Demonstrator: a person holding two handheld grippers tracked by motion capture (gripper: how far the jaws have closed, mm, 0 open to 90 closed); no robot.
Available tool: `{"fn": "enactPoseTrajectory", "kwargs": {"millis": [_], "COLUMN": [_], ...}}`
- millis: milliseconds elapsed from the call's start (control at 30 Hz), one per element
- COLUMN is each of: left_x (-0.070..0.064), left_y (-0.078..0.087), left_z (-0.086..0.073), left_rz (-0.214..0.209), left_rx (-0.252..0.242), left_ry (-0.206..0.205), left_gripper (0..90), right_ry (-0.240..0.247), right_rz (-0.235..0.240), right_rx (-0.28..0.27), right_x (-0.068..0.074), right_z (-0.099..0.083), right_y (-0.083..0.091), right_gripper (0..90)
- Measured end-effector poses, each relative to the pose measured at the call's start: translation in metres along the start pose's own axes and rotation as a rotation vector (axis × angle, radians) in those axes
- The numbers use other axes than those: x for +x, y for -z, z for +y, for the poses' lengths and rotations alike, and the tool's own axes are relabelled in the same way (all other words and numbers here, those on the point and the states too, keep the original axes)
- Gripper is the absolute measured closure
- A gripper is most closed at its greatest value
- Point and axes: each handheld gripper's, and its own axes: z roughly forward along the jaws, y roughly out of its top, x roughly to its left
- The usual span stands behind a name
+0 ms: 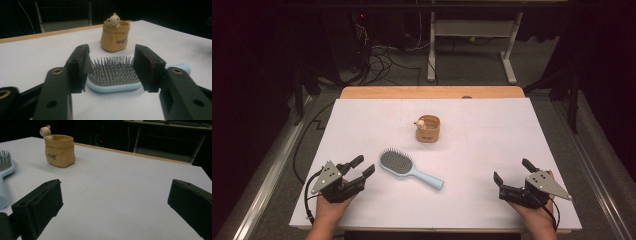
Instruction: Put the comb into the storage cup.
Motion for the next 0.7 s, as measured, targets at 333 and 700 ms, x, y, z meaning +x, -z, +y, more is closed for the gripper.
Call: {"fn": "enactPoseTrajectory", "kwargs": {"millis": [333,700], "left_x": [-0.0009,0.0024], "left_y": [0.0001,0.0021], "left_z": [0.0000,0.0052], "left_rz": [0.007,0.029], "left_rx": [0.005,-0.036], "left_ry": [-0.020,0.009], "left_gripper": [64.4,80.5], "right_ry": [-0.004,-0.003], "right_rz": [-0.001,-0.001], "right_rx": [0.003,0.003], "right_x": [-0.0004,-0.0002], "right_z": [0.0000,0.0000], "right_y": [0.0002,-0.0001], "right_gripper": [0.3,0.3]}}
